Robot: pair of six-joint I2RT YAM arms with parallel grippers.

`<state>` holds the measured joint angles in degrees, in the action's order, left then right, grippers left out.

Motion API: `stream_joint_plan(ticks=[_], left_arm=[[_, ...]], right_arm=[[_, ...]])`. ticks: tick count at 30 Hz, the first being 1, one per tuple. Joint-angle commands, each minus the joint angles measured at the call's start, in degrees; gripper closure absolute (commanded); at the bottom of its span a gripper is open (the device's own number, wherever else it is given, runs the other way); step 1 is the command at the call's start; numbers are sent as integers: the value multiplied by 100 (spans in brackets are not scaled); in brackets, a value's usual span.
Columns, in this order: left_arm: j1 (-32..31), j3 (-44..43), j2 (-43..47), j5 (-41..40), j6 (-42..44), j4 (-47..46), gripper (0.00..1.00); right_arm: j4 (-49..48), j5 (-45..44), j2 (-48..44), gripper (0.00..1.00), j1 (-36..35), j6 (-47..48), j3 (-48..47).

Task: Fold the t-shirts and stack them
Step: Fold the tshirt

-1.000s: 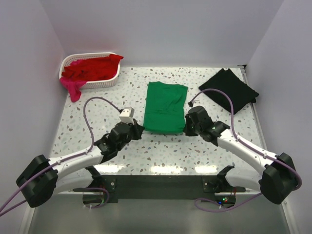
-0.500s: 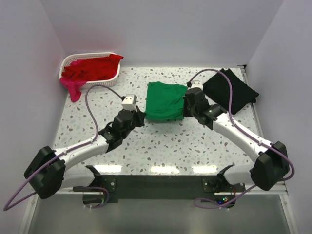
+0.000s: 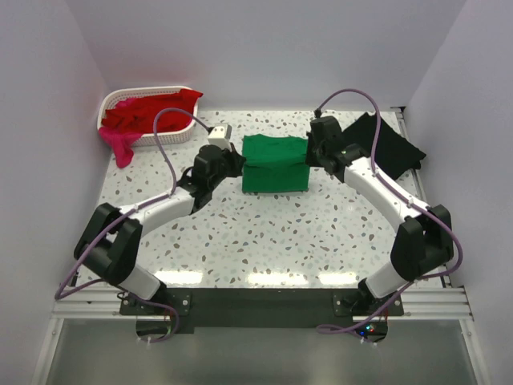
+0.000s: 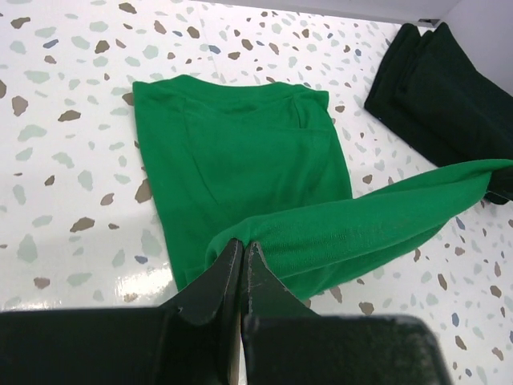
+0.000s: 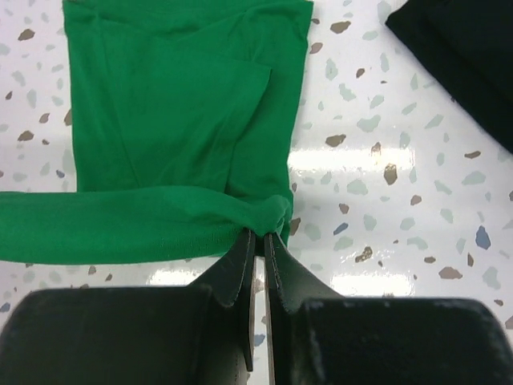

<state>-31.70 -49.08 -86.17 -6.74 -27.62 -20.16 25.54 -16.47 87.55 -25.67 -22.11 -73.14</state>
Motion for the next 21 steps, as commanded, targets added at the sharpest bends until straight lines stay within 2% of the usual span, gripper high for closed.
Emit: stream_joint_plan(ticks=[1, 9, 21], left_arm=[[217, -557, -495, 410, 213, -260, 100], [744, -1463, -1595, 1069, 221, -260, 100], [1175, -2773, -2913, 1737, 265, -322, 100]], right_arm=[[-234, 91, 393, 100, 211, 233, -524], [-163, 205, 1658, 100, 501, 365, -1658], [65, 320, 2837, 100, 774, 418, -2995]])
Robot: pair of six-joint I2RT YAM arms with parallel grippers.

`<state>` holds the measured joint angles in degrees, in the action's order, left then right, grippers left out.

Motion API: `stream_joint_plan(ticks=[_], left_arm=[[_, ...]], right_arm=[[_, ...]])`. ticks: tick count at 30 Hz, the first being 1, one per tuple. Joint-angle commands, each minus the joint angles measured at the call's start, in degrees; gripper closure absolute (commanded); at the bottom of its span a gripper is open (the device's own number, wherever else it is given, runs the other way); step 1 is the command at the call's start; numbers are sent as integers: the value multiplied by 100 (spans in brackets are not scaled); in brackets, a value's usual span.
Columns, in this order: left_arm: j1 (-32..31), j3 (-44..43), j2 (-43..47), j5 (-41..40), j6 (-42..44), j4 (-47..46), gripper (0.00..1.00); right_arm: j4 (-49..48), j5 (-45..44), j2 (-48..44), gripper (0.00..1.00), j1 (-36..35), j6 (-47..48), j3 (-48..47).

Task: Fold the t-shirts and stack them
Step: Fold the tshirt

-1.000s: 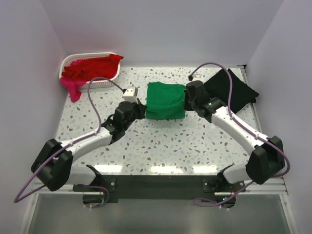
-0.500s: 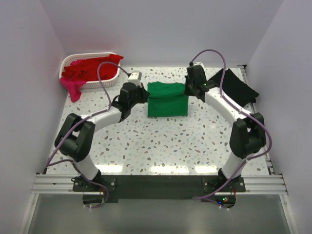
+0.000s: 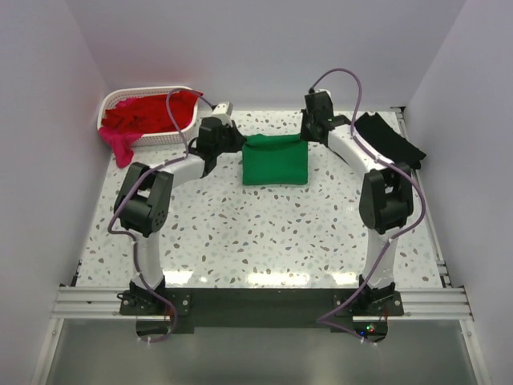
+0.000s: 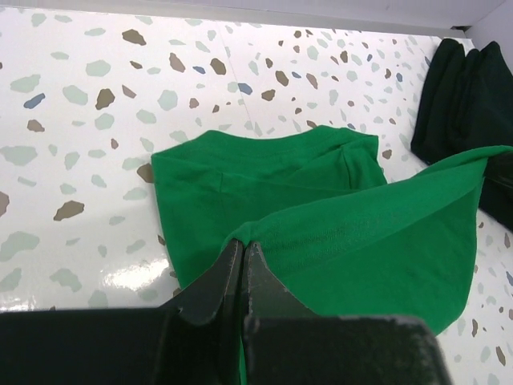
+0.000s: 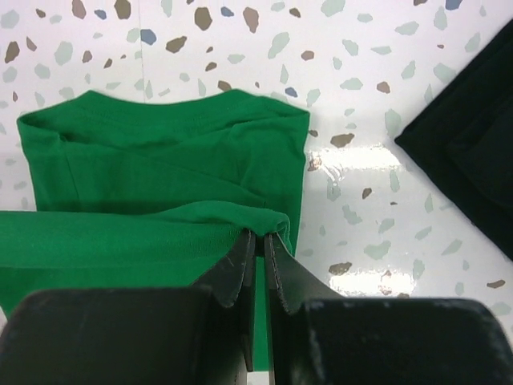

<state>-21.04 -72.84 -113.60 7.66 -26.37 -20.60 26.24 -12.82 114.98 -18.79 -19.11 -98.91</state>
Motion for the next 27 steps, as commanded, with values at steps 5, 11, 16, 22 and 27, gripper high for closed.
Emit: stream_joint_plan(ticks=[5, 11, 16, 22, 27], left_arm=[[179, -837, -601, 254, 106, -260, 100], [267, -1241, -953, -19, 53, -120, 100], [363, -1584, -1269, -273, -26, -58, 100], [434, -1866, -1306, -722, -26, 100, 23], [434, -1191, -858, -521, 18, -348, 14]], right_arm=[[22, 7, 542, 100, 182, 136, -874], [74, 78, 1035, 100, 252, 180, -1454], [83, 95, 1500, 100, 270, 224, -1920], [163, 525, 1687, 19, 296, 461, -2501], [-268, 1219, 1124, 1, 411, 470, -1615]])
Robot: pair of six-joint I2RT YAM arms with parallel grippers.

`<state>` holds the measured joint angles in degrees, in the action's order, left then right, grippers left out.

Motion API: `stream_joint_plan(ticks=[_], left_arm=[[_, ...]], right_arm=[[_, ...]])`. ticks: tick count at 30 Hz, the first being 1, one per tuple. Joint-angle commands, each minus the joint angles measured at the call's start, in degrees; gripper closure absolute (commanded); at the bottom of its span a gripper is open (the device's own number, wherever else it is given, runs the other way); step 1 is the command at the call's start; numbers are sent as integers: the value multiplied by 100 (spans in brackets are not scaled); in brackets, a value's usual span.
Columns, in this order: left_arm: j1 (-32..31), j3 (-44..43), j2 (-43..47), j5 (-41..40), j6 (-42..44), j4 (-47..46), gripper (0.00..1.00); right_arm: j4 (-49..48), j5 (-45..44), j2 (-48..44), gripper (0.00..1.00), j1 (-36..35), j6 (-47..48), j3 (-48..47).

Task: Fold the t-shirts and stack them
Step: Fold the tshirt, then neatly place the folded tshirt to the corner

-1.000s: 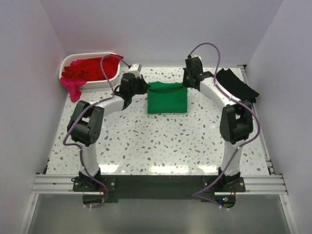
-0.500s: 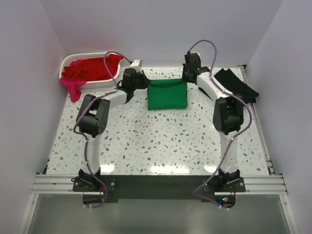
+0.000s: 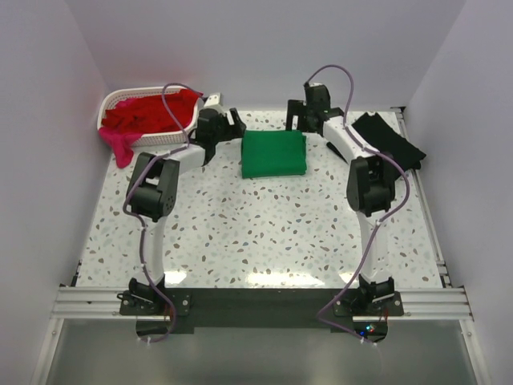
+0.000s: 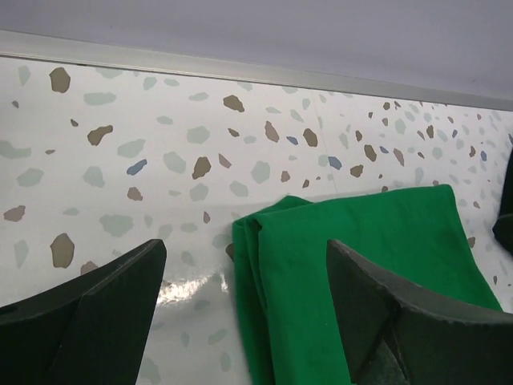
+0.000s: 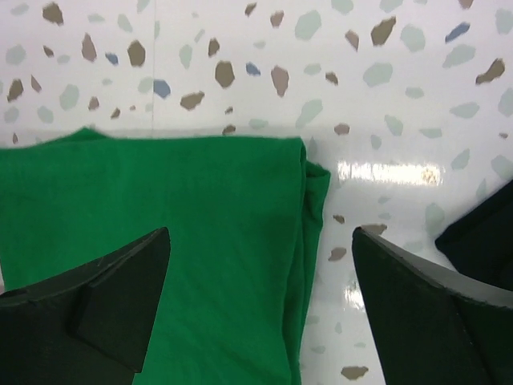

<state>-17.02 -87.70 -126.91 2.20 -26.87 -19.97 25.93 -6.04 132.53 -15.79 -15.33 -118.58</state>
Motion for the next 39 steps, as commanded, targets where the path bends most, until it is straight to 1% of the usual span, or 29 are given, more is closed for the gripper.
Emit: stream_joint_plan(ticks=[1, 2, 4, 7, 9, 10, 13, 24, 28, 29, 34, 35, 39], left_arm=[[32, 411, 527, 96, 68, -455, 14], [32, 516, 579, 175, 59, -577, 14], [23, 798, 676, 369, 59, -657, 14], [23, 1018, 685, 676, 77, -745, 16], [32, 1132, 650, 939, 77, -833, 17], [23, 1150, 633, 1001, 77, -877, 18], [23, 1159, 528, 1037, 59, -808, 20], [23, 807, 44, 994, 51, -333, 34], [23, 737, -18, 923, 94, -157, 39], [23, 676, -35, 906, 103, -122, 42], [23, 561, -176, 809, 121, 71, 53], [23, 544, -185, 800, 121, 89, 56], [32, 561, -202, 712, 121, 168, 61]], right_arm=[[-273, 595, -693, 1, 137, 109, 484], [-308, 613, -841, 1, 155, 109, 755], [-448, 989, -965, 1, 199, 101, 1046], [-764, 1437, -1203, 1, 374, -101, 1827], [-984, 1640, -1299, 1, 454, -180, 2075], [-1028, 1885, -1317, 1, 532, -233, 2259], [-1169, 2351, -1291, 1, 664, -321, 2480], [-1538, 3424, -817, 3, 973, -646, 2612], [-1477, 3557, -615, 5, 999, -690, 2472], [-1468, 3549, -545, 6, 990, -690, 2463], [-1389, 3514, -342, 8, 999, -708, 2358], [-1372, 3514, -307, 9, 1008, -717, 2331], [-1257, 3671, -53, 14, 1008, -734, 2200]])
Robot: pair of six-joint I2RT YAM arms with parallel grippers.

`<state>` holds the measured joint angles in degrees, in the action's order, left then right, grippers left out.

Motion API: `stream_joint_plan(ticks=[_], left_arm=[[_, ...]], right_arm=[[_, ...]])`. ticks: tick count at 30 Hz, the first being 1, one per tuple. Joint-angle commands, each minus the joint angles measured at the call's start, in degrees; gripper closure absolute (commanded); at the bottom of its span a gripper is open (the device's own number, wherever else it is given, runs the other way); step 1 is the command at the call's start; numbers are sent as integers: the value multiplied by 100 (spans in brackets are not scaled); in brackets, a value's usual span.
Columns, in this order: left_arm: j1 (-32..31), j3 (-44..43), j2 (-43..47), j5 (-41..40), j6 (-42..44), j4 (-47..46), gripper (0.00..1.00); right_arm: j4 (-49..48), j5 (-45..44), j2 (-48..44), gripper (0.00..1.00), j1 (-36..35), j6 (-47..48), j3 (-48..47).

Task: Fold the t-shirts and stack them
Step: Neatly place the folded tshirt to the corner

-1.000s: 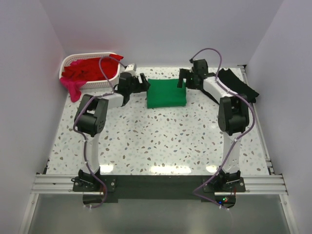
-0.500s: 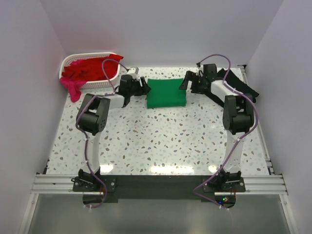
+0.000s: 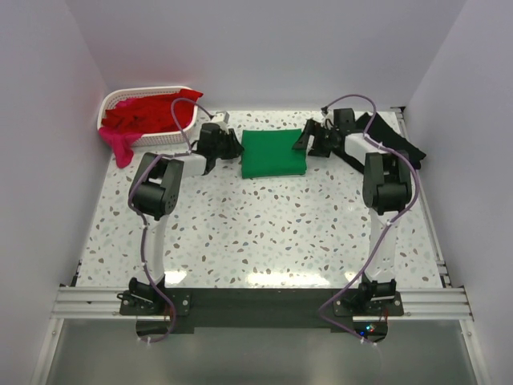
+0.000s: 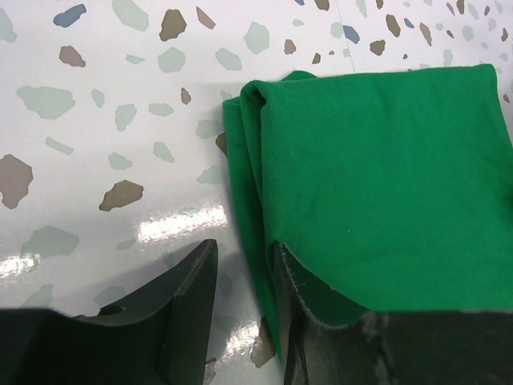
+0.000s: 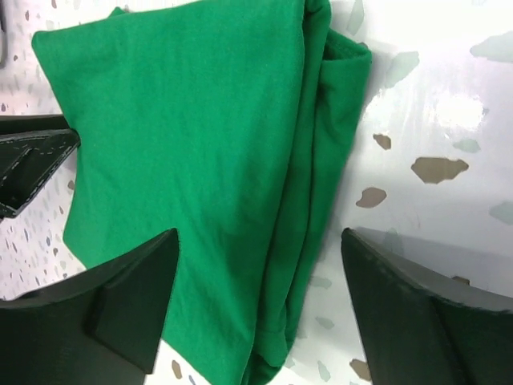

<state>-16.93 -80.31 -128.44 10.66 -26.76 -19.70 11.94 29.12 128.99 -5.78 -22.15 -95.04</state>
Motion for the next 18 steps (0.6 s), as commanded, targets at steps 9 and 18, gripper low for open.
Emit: stream_joint_plan(ticks=[9, 18], left_arm=[[14, -178, -5, -90, 119, 151, 62], [14, -72, 47, -2, 110, 37, 63]], right_arm=[[168, 419, 619, 34, -81, -149, -137], [317, 454, 768, 50, -239, -96, -225]])
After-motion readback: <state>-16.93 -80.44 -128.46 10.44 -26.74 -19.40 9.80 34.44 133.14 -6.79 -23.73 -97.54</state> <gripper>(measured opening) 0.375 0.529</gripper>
